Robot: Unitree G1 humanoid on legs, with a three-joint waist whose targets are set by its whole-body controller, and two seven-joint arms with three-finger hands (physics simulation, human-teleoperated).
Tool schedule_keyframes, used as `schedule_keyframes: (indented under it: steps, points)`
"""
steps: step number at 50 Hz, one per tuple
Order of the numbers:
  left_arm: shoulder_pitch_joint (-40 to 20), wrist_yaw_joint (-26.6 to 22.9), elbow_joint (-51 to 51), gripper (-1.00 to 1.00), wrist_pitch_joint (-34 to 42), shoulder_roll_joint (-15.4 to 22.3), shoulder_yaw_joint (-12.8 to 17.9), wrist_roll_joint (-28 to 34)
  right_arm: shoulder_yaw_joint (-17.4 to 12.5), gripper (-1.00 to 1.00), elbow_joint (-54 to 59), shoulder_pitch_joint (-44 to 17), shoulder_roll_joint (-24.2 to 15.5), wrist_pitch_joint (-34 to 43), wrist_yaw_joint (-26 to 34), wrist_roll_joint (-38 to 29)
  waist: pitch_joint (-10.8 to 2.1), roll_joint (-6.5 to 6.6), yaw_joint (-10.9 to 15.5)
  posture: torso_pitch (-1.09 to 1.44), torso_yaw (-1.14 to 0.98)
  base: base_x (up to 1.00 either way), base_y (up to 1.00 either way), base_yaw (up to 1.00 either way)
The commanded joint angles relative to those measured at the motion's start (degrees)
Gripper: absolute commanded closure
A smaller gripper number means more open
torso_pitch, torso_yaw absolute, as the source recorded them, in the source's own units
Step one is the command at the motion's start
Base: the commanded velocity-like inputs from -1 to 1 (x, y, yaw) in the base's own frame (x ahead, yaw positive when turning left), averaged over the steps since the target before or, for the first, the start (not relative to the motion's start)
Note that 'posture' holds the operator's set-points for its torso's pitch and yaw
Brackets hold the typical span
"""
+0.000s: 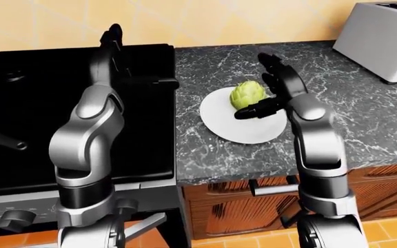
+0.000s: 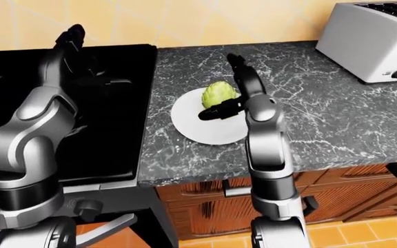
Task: Pick the artichoke from the plate and place it in the pan.
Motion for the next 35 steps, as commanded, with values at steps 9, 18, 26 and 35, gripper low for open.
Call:
schedule_keyframes:
  steps: [9,18,26,35]
  points:
    - [-1.84,-0.12,-1.49,-1.0,-1.97,0.52,0.41,0.13,-0.03,-0.74,0.11,-2.01,-0.24,-3.03,0.27,-2.45,-1.73,0.02,-0.01,0.0,0.0,0.0,0.0,0.0]
    - [-1.88,-0.21,-1.37,-1.0,-2.06,0.44,0.33,0.31,-0.01,-0.77,1.87,-2.8,-0.03,-3.78,0.74,-3.87,-1.78,0.04,0.0,0.0,0.0,0.0,0.0,0.0]
    - [-1.77,-0.38,-1.0,-1.0,-2.45,0.26,0.15,0.6,-0.56,-0.76,4.1,-3.76,0.03,-4.91,0.32,-3.5,-1.82,0.05,-0.01,0.0,0.0,0.0,0.0,0.0]
    - [-1.67,-0.2,-1.87,-1.0,-1.64,0.23,0.28,0.39,-0.85,-0.75,6.33,-4.79,-0.25,-5.59,-0.34,-2.67,-1.82,0.05,-0.04,0.0,0.0,0.0,0.0,0.0]
